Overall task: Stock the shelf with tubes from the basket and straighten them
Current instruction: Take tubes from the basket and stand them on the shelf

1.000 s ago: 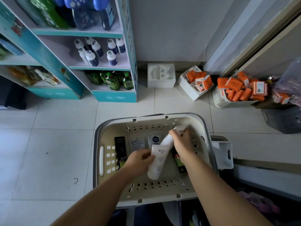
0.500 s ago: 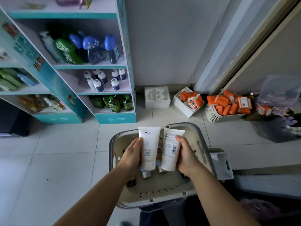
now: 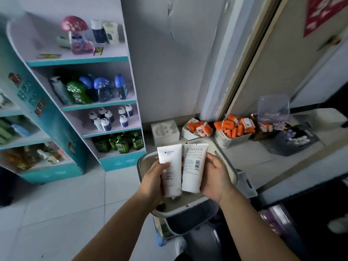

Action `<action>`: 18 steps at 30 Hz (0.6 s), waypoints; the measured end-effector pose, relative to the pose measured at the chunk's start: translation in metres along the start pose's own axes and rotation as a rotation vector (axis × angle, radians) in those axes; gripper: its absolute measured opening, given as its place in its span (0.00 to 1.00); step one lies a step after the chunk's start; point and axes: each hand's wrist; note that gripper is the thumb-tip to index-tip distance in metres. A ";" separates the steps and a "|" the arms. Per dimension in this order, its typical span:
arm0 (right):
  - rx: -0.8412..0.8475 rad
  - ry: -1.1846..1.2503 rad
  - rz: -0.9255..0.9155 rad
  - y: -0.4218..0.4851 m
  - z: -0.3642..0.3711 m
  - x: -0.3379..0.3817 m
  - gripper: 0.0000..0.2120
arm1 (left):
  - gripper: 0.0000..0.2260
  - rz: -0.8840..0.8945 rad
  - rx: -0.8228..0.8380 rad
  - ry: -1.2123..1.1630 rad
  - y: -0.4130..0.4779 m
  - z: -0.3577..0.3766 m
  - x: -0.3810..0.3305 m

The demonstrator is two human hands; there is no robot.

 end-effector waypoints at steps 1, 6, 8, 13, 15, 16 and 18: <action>0.012 0.018 -0.023 -0.012 0.001 -0.004 0.25 | 0.14 0.000 0.030 0.003 -0.009 -0.001 0.000; 0.071 0.033 -0.168 -0.071 0.009 -0.013 0.21 | 0.14 0.053 0.221 0.081 -0.051 0.011 -0.009; 0.094 -0.028 -0.237 -0.094 0.009 -0.010 0.20 | 0.12 0.069 0.291 0.120 -0.067 0.023 -0.011; -0.097 -0.181 -0.456 -0.150 -0.002 0.013 0.24 | 0.11 0.112 0.417 0.225 -0.094 0.063 -0.006; -0.197 -0.185 -0.528 -0.176 -0.011 0.021 0.21 | 0.11 0.131 0.438 0.236 -0.106 0.082 0.001; -0.234 -0.181 -0.556 -0.188 -0.018 0.024 0.20 | 0.11 0.138 0.447 0.240 -0.112 0.092 0.005; -0.321 -0.179 -0.598 -0.214 -0.030 0.028 0.16 | 0.11 0.149 0.484 0.263 -0.124 0.112 0.015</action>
Point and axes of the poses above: each hand's wrist, its own y-axis towards the middle knuckle, its own z-axis out of the palm, x = y × z
